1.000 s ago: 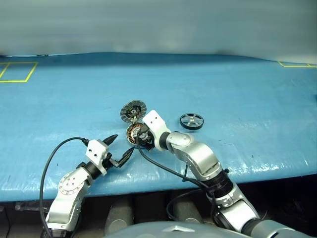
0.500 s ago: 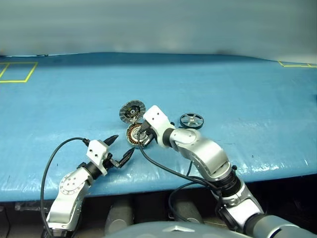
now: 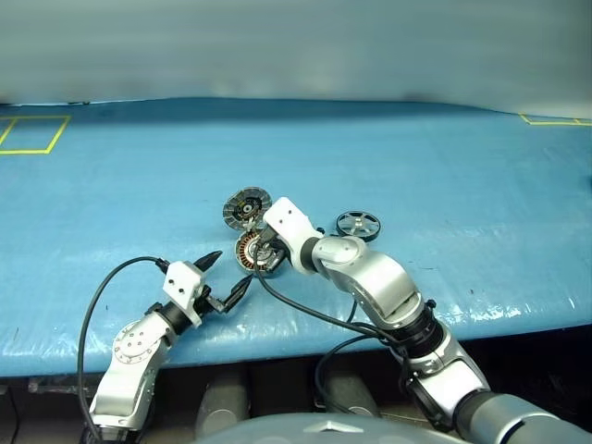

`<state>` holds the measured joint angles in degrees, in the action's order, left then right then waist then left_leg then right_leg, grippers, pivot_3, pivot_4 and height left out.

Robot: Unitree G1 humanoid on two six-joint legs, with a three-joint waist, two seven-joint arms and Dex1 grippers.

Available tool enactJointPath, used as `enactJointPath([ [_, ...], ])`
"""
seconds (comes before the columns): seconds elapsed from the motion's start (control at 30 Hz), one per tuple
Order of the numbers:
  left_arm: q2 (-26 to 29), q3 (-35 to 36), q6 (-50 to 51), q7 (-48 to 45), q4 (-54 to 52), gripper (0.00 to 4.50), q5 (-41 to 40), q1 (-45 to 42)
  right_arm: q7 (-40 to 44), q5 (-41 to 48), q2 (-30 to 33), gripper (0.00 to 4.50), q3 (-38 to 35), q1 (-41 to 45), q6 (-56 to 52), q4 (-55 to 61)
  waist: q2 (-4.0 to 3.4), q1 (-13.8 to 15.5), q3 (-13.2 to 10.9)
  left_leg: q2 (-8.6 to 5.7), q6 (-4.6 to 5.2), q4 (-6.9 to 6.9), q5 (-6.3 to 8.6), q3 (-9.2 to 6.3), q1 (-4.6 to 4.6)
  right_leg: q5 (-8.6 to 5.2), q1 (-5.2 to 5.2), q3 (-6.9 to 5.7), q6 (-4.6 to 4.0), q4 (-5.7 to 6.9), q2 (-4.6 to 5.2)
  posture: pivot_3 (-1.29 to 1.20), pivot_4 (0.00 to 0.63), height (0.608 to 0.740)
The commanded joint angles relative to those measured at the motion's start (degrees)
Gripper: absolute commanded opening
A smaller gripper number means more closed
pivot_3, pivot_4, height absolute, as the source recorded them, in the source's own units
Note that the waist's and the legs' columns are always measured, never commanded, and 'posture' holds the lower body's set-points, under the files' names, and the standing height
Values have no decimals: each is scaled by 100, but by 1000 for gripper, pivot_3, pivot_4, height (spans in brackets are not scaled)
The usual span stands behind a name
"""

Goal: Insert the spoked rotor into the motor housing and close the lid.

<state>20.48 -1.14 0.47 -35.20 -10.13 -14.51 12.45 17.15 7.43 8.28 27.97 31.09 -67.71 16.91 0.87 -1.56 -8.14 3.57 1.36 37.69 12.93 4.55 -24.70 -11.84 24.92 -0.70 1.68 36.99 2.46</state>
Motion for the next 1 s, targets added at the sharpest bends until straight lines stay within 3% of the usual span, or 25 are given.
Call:
enactJointPath([
  [0.03,-23,-22,-139,-27,-49,4500,14,-39,30,-49,-36,27,84,118,169,-25,-1,-2,0,0,0,0,0,0,0,0,0,0,0,0,0,0,150,740],
  [1.0,-85,-22,-82,69,-54,4500,108,24,199,-126,-195,27,482,18,203,-170,0,-7,0,1,0,-2,0,0,0,0,1,-1,1,-1,1,0,150,740],
])
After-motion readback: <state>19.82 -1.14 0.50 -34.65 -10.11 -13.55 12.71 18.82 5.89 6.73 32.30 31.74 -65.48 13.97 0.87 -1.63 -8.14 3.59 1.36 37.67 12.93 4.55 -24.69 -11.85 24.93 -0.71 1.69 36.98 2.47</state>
